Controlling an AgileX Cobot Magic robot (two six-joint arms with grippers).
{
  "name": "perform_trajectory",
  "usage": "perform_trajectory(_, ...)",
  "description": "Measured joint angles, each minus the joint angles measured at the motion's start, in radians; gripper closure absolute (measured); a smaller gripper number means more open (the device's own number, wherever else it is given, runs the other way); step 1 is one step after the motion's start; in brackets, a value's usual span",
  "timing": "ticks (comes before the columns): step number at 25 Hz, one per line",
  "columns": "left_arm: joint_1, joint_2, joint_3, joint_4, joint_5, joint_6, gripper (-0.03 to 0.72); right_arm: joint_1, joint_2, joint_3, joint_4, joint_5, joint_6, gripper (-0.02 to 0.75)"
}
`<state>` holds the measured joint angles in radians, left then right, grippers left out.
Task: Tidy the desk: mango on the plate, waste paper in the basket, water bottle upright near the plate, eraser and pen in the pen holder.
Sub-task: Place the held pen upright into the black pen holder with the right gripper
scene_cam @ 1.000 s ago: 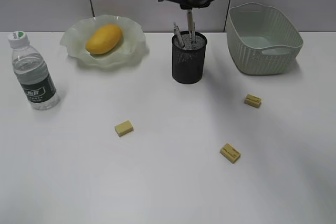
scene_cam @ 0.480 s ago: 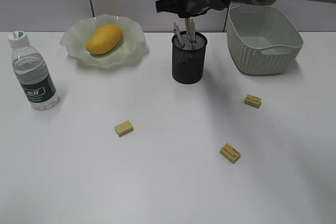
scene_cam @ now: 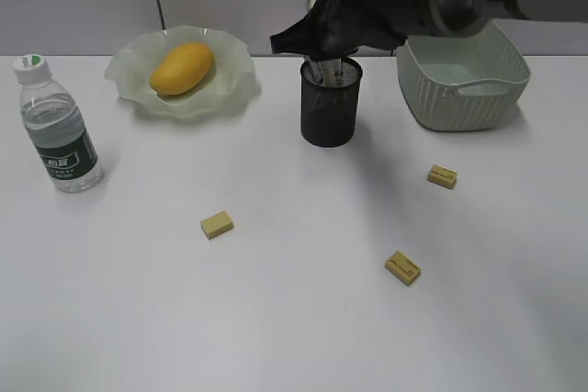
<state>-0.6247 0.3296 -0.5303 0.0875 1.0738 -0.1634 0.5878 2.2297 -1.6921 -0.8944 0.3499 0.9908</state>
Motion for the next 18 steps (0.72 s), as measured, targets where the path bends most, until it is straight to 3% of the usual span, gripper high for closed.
perform_trajectory(6,0.0,0.0,0.0,0.0,0.0,0.0,0.316,0.006,-0.005,0.025,-0.021,-0.015,0.026,0.584)
perform_trajectory(13,0.0,0.0,0.0,0.0,0.0,0.0,0.316,0.006,-0.022,0.025,-0.025,-0.015,0.029,0.381)
perform_trajectory(18,0.0,0.0,0.0,0.0,0.0,0.0,0.316,0.006,-0.068,0.026,-0.007,-0.015,0.01,0.353)
